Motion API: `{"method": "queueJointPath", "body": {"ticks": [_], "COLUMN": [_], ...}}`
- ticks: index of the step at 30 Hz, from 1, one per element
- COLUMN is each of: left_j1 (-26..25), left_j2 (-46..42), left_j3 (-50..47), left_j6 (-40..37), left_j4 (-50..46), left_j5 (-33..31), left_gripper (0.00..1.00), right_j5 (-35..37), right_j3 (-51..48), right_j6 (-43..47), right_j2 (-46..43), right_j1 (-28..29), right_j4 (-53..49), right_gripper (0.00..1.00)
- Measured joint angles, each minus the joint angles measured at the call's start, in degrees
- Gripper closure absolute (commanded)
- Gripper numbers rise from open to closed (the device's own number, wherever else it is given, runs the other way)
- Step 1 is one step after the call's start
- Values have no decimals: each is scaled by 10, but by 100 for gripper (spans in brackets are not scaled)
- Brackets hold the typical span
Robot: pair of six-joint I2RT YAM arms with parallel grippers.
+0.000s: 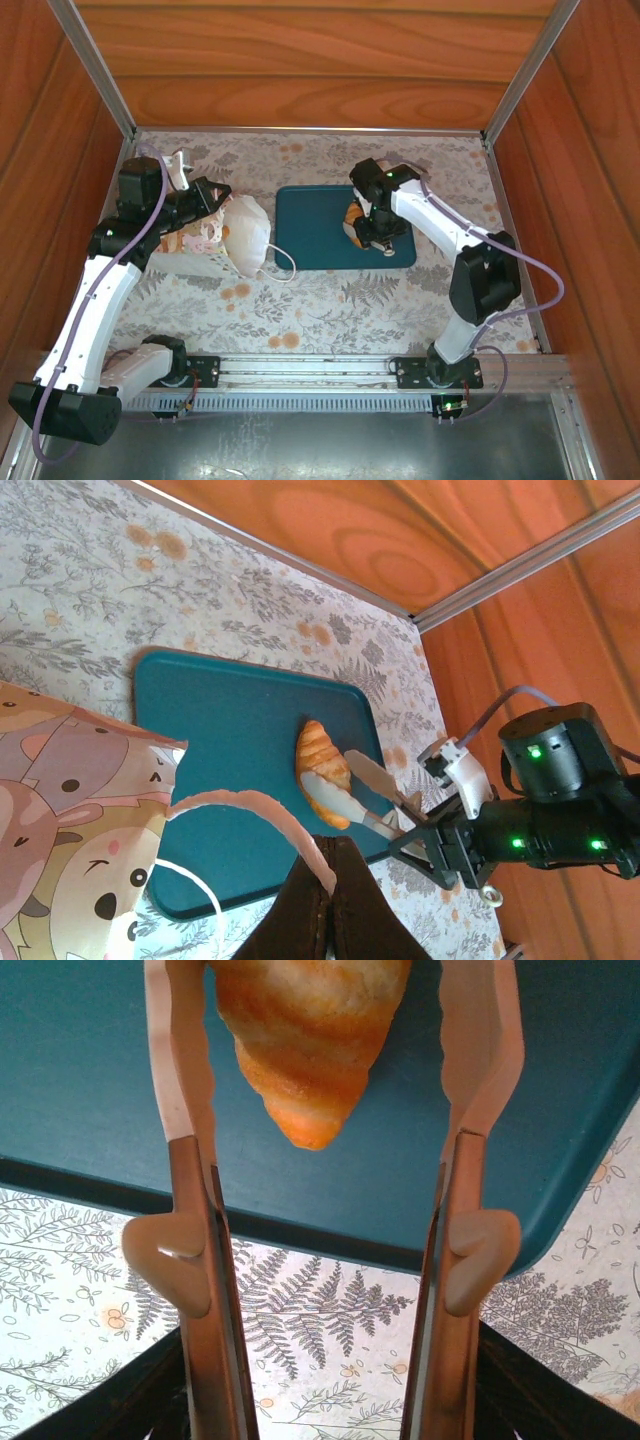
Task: Take the fake bread out of the paper bag
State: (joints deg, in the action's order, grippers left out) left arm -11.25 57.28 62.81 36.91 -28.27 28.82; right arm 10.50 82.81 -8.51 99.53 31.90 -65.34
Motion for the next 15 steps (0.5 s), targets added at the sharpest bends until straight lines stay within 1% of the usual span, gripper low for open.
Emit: {"method": "queueJointPath", "body": {"ticks": [3,8,11,15], "left_j1": [0,0,0,0], "left_j2": [0,0,0,0], "left_j3": [0,0,0,0], "left_j6": [0,1,2,2], "left_j4": [0,0,0,0], "left_j5": [0,0,0,0], "left_gripper": [100,100,100,100], "right_j5": [0,8,11,10], "right_j3": [0,1,1,1], "right_j6": [1,-2,-2,-3], "right_j2": [4,4,2,0], "right_j1": [0,-2,-14,-51], "right_j4": [0,2,2,2], "right_gripper": [45,46,46,45]}}
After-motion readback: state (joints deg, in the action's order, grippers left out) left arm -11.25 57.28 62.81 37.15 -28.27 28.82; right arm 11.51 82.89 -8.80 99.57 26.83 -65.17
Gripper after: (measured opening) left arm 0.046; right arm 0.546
